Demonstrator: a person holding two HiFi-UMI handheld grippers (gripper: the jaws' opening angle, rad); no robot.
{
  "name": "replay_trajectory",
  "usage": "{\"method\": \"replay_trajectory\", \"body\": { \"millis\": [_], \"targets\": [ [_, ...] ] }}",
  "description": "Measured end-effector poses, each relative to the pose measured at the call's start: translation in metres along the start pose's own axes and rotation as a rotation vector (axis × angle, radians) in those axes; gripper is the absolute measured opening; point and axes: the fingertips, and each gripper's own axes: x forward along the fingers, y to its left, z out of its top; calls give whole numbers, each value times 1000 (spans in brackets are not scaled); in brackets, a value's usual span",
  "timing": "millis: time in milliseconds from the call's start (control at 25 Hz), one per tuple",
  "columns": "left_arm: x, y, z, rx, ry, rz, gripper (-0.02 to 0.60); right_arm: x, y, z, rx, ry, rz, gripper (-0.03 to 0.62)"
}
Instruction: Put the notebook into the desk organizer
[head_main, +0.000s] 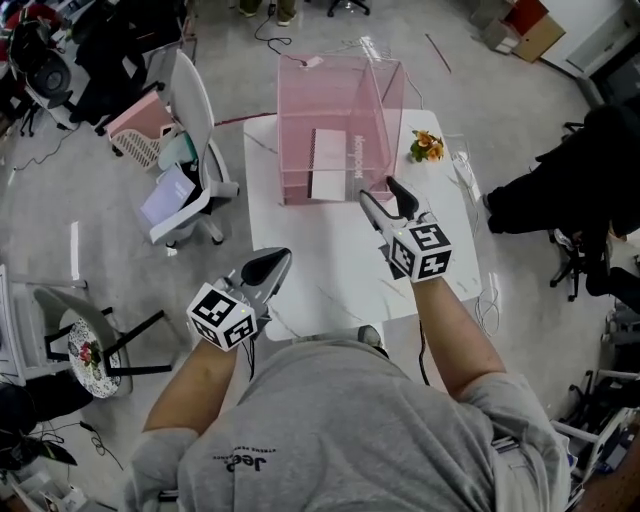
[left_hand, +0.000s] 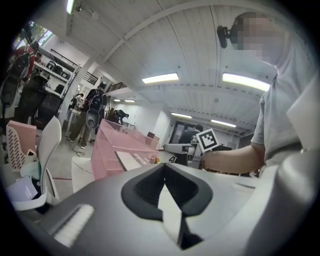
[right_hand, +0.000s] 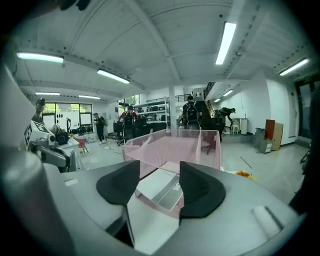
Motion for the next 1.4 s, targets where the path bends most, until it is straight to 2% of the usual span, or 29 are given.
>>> {"method": "replay_trajectory", "body": {
  "millis": [160,280,400,600,760,1120,1400],
  "targets": [
    [13,-13,17,37,-25,18,60,-43,-14,22,-7,-82,71,114],
    [23,-29,28,66,-41,51,60,-72,-29,30,0,-109,150,43],
    [32,-47,36,85,-63,100,60,-99,-45,30,17,-113,233,8],
    [38,-71,41,100,-109,199,60,-130,-67,18,14,-107,335,2],
    [50,-95,41,101,-118,239,60,-156,-83,14,7,-111,381,2],
    [68,-135,46,141,-120,209,60,-203,-98,1,26,-110,383,2],
    [71,-139,43,139,-124,188,60,-210,-99,-5,53,-118,343,2]
  ]
}}
